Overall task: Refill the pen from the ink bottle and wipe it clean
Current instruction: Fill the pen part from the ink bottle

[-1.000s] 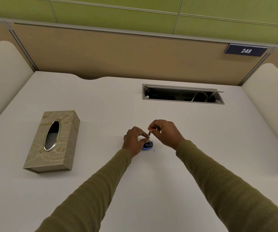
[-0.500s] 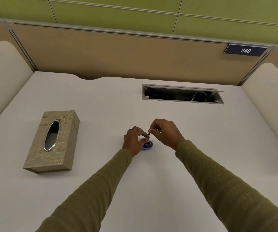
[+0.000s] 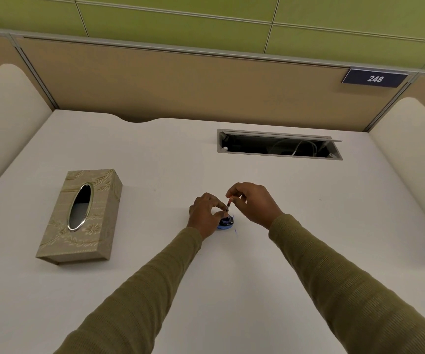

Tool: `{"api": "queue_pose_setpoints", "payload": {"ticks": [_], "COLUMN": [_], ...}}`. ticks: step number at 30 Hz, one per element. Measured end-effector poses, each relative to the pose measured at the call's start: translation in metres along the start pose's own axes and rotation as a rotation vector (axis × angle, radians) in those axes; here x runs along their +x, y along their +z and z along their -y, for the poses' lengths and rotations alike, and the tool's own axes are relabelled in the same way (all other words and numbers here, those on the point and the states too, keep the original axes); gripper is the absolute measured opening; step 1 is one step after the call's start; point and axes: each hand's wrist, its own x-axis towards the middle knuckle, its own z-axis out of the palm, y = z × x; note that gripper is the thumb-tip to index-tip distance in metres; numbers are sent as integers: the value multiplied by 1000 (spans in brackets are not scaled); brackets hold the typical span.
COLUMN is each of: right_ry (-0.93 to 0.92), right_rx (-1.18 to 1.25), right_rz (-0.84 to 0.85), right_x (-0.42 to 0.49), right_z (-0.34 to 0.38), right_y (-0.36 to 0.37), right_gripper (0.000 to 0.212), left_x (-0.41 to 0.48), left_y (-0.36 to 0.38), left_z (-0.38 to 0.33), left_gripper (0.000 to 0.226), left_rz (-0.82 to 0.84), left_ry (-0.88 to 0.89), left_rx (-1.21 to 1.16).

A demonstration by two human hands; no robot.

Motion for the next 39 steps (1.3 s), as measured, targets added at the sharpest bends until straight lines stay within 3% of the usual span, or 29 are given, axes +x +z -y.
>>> {"api": "queue_pose_setpoints", "payload": {"ticks": [3, 39], "right_ry": [10, -26], "right_rx": [-4, -66], "right_rz": [-18, -11], "right_x": [0, -7], "right_z": [0, 6], "right_y": [1, -2], "right_gripper": [5, 12], "left_x": [-1, -3], "left_y": [-1, -1], "left_z": [-1, -1], "left_gripper": [10, 9], "left_rz": [-2, -26], "left_ry": [0, 21], "left_rx": [-7, -8]}}
